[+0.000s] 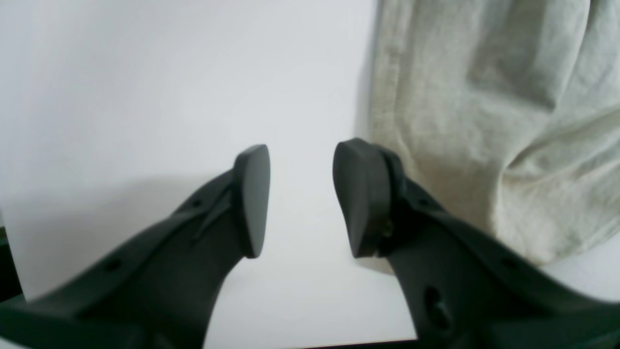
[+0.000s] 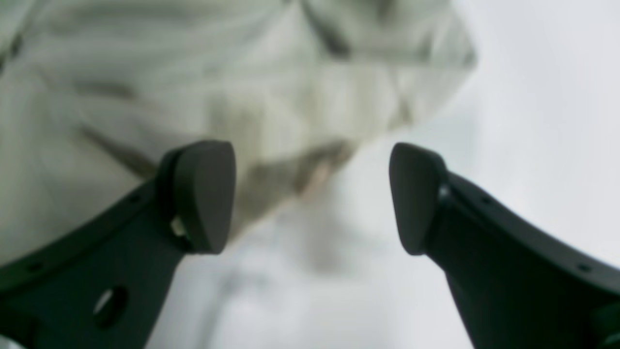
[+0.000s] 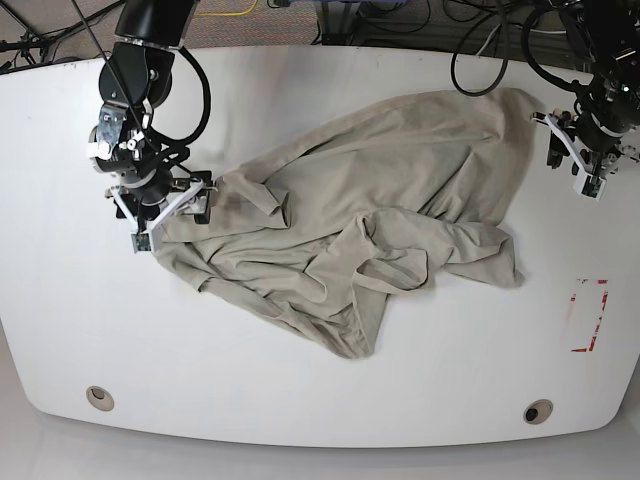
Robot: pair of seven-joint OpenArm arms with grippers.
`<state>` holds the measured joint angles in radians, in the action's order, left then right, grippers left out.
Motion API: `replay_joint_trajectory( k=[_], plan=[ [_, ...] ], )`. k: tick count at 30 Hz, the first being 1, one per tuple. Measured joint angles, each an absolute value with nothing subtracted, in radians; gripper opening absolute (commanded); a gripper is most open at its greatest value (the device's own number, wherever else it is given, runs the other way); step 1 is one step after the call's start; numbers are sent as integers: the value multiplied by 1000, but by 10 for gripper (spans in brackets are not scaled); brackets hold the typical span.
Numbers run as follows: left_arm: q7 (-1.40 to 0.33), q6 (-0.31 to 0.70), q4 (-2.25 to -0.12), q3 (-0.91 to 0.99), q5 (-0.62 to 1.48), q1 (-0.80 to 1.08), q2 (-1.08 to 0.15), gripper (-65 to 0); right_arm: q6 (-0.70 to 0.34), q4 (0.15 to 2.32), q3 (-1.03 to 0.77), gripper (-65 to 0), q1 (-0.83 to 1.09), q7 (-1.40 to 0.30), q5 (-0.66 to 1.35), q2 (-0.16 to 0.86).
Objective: Fold the T-shirt properly
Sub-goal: 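Pinch the shirt corner with the right gripper, then the left gripper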
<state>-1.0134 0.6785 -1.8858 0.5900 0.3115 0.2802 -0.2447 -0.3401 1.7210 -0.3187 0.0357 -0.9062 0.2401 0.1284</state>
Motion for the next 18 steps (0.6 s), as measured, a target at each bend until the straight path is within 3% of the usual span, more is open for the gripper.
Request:
replay_joint_trajectory(
  k=[11, 18],
  plan=[
    [-1013, 679, -1886, 590, 312, 280, -244, -408, -344, 1534, -307, -185, -124, -899, 242, 208],
    [-1014, 679, -1886, 590, 311, 280, -245, -408, -351, 1334, -222, -185, -236, -775, 245, 273]
  ],
)
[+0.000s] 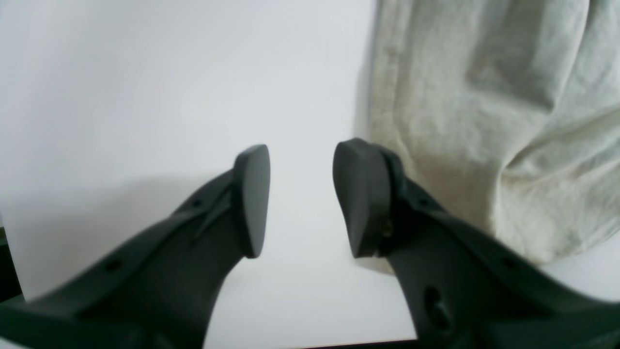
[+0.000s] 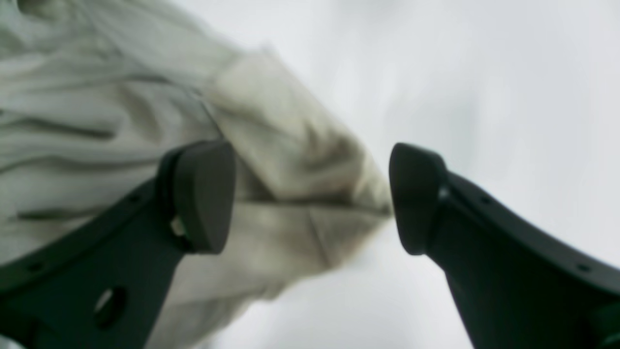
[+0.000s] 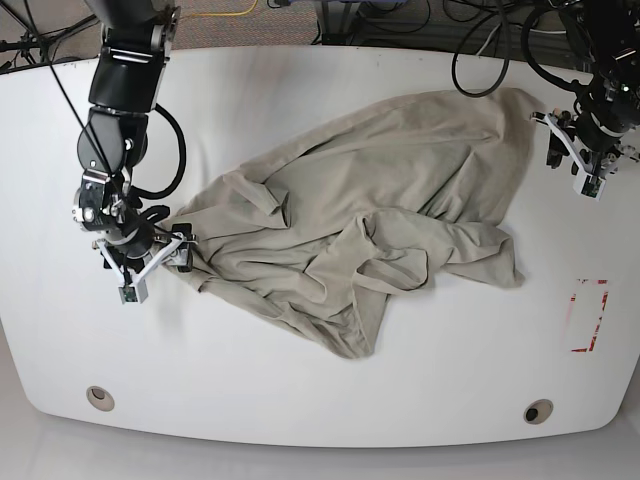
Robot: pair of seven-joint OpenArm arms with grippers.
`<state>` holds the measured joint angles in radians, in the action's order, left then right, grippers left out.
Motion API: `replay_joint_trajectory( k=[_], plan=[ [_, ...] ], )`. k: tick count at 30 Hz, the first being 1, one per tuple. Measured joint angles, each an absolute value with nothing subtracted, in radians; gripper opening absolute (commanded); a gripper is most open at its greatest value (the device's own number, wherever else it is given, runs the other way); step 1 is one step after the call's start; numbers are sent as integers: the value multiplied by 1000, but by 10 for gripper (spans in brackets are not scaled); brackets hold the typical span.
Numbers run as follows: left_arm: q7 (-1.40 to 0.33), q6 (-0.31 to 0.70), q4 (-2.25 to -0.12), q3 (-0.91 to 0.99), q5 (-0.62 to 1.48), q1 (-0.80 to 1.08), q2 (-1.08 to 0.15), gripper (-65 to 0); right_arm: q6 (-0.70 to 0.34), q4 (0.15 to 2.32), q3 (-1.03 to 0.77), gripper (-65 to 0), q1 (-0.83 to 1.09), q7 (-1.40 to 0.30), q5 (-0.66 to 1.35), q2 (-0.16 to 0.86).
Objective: Fold the T-shirt properly
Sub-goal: 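Pinch the shirt corner with the right gripper, then the left gripper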
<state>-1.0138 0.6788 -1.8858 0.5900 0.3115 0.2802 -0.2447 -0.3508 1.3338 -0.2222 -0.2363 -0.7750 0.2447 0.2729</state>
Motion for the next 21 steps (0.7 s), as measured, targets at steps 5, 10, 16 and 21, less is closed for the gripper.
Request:
replay_joint_trajectory(
  k=[5, 10, 16, 21],
  plan=[
    [-1015, 679, -1886, 590, 311, 280, -245, -408, -345, 1178, -202, -185, -298, -714, 240, 294],
    [-1014, 679, -1886, 590, 311, 280, -245, -408, -344, 1088, -202, -185, -314, -653, 237, 299],
    [-1014, 679, -1886, 590, 311, 280, -245, -408, -344, 1050, -201, -185, -321, -631, 239, 296],
    [-1014, 679, -1886, 590, 311, 280, -245, -408, -344, 1045, -201, -228, -321, -620, 239, 288]
  ],
)
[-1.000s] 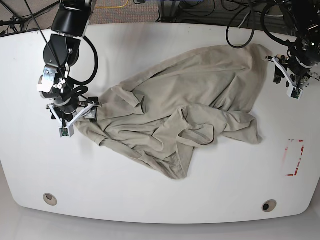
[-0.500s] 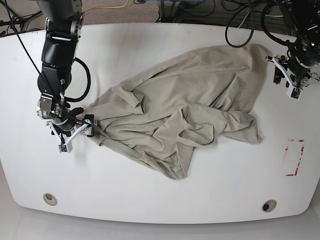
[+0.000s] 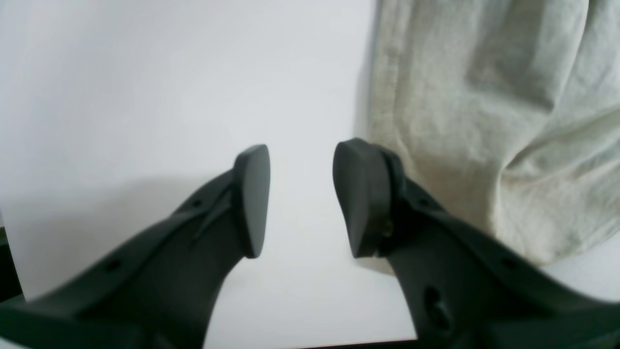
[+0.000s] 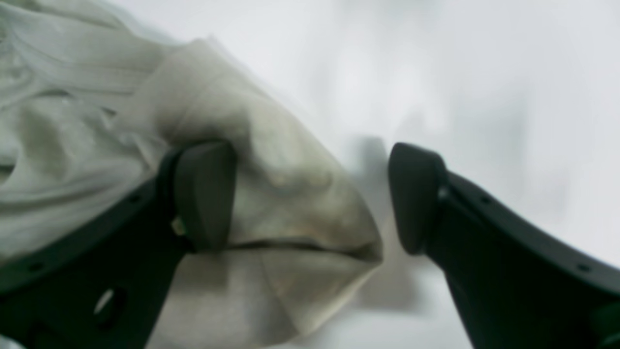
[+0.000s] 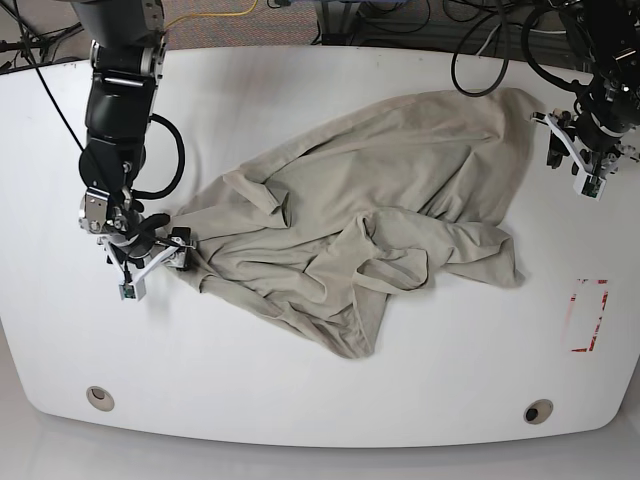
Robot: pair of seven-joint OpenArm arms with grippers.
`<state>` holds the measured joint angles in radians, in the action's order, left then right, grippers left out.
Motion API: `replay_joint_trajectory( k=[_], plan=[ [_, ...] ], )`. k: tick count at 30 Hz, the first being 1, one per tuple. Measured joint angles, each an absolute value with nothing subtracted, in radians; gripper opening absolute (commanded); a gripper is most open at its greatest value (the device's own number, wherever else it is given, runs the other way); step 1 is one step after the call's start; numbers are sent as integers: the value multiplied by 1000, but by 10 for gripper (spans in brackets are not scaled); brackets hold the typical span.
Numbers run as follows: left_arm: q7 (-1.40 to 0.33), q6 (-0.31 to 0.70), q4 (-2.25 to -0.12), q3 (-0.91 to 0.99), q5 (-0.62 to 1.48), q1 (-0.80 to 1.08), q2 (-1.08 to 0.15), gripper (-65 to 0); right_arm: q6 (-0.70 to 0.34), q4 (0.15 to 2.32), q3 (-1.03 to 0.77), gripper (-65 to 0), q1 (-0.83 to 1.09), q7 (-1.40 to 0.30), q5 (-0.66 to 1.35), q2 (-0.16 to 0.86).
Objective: Fold the T-shirt properly
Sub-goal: 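Pinch the shirt corner with the right gripper, then the left gripper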
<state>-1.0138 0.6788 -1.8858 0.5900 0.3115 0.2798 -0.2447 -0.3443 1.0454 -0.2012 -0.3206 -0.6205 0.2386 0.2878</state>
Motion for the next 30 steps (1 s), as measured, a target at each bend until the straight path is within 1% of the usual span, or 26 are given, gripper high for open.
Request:
replay_joint_trajectory(
  k=[2, 4, 6, 7, 8, 9, 10, 12, 13, 14, 16, 18, 19, 20, 25, 30],
  plan=[
    [-1014, 679, -1886, 590, 311, 280, -245, -408, -344, 1046, -201, -298, -317, -603, 239, 281],
    [-1013, 679, -1886, 590, 312, 279, -245, -408, -344, 1046, -201, -392, -311, -587, 240, 274],
    [-1014, 679, -1886, 590, 312, 280, -245, -408, -344, 1046, -201, -522, -308, -586, 241, 270],
    [-1014, 679, -1886, 590, 311, 280, -245, -407, -344, 1046, -201, -558, -308, -588, 239, 268],
    [-1014, 679, -1886, 590, 311, 280, -245, -406, -344, 1046, -201, -617, -309, -588, 239, 268],
    [-1014, 679, -1886, 590, 311, 280, -245, -401, -344, 1046, -201, -647, -309, -591, 240, 267],
    [-1014, 679, -1886, 590, 311, 280, -245, -388, -344, 1046, -201, -650, -308, -591, 240, 266],
    [-1013, 679, -1886, 590, 312, 280, -245, -332, -344, 1046, -201, -650, -307, -591, 243, 265],
    [-1013, 679, -1886, 590, 312, 279, -245, -276, -344, 1046, -201, -650, -307, -590, 243, 265],
    [-1013, 679, -1885, 590, 312, 279, -245, -240, -344, 1046, -201, -650, -307, -590, 243, 265],
    [-1014, 679, -1884, 589, 312, 279, -245, -135, -344, 1046, -201, -650, -306, -591, 242, 266],
    [-1014, 680, -1883, 589, 312, 280, -245, -62, -344, 1049, -201, -650, -300, -586, 243, 265],
    [-1014, 680, -1883, 589, 312, 280, -244, -43, -344, 1052, -201, -650, -296, -582, 244, 265],
    [-1013, 680, -1883, 589, 312, 280, -244, -31, -345, 1053, -201, -650, -295, -580, 245, 265],
    [-1013, 682, -1868, 587, 312, 279, -245, -56, -345, 1053, -201, -650, -290, -579, 251, 266],
    [-1013, 697, -1813, 584, 315, 280, -244, -57, -345, 1053, -201, -650, -289, -578, 251, 266]
  ],
)
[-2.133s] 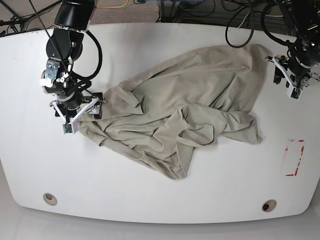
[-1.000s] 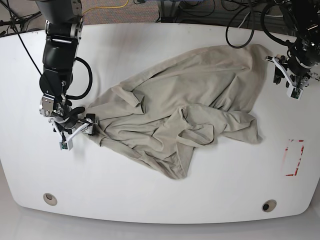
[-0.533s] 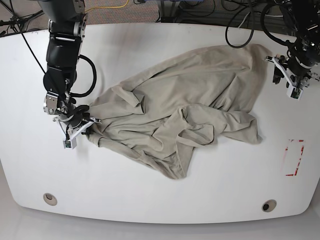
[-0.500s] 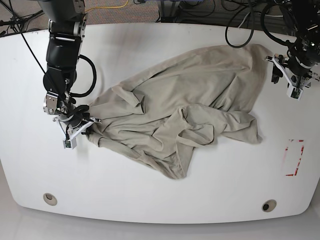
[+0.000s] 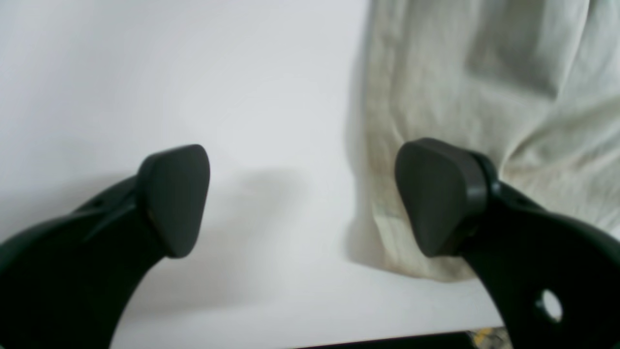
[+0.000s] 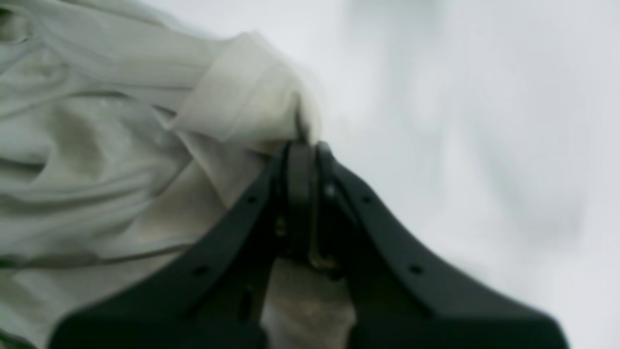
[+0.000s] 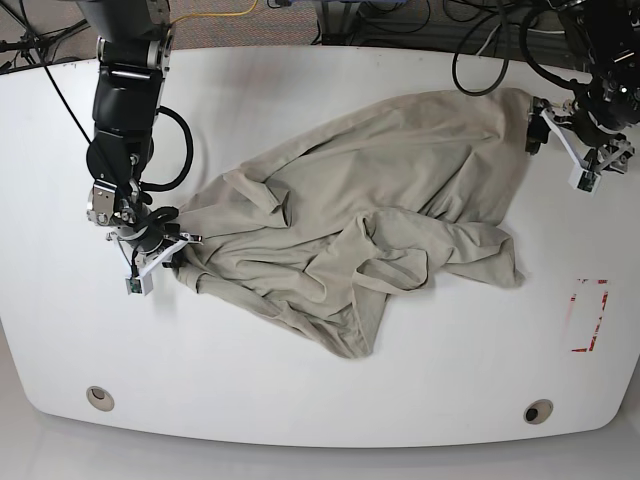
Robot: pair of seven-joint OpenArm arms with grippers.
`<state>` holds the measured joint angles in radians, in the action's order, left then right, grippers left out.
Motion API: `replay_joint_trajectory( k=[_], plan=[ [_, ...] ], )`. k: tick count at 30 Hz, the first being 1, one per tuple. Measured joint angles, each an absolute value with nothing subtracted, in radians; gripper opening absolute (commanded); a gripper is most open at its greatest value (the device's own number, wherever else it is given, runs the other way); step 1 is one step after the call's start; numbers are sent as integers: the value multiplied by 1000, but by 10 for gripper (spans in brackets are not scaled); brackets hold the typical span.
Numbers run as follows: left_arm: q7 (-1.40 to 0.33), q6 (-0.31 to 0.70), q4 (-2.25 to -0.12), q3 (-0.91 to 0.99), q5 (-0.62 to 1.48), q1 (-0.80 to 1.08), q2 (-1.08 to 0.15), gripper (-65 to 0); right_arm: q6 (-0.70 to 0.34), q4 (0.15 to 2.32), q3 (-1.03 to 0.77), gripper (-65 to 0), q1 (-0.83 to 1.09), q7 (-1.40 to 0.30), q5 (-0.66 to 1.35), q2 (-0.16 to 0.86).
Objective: Fold the T-shirt properly
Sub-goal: 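Pinch the shirt corner with the right gripper, then the left gripper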
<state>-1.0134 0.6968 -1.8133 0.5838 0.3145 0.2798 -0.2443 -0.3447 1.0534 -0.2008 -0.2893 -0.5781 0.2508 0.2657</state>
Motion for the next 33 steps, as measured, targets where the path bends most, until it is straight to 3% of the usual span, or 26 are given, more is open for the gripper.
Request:
replay_joint_trajectory(
  k=[25, 30, 33],
  plan=[
    [-1055, 697, -1731, 445, 313, 286, -241, -67, -348, 1058, -201, -650, -274, -561, 259, 266],
    [-1047, 697, -1701, 444, 315, 287, -242, -171, -348, 1059, -201, -650, -274, -561, 266, 266],
    [-1027, 697, -1673, 450, 319, 282, -244, -272, -348, 1059, -202, -650, -274, -561, 265, 266]
  ],
)
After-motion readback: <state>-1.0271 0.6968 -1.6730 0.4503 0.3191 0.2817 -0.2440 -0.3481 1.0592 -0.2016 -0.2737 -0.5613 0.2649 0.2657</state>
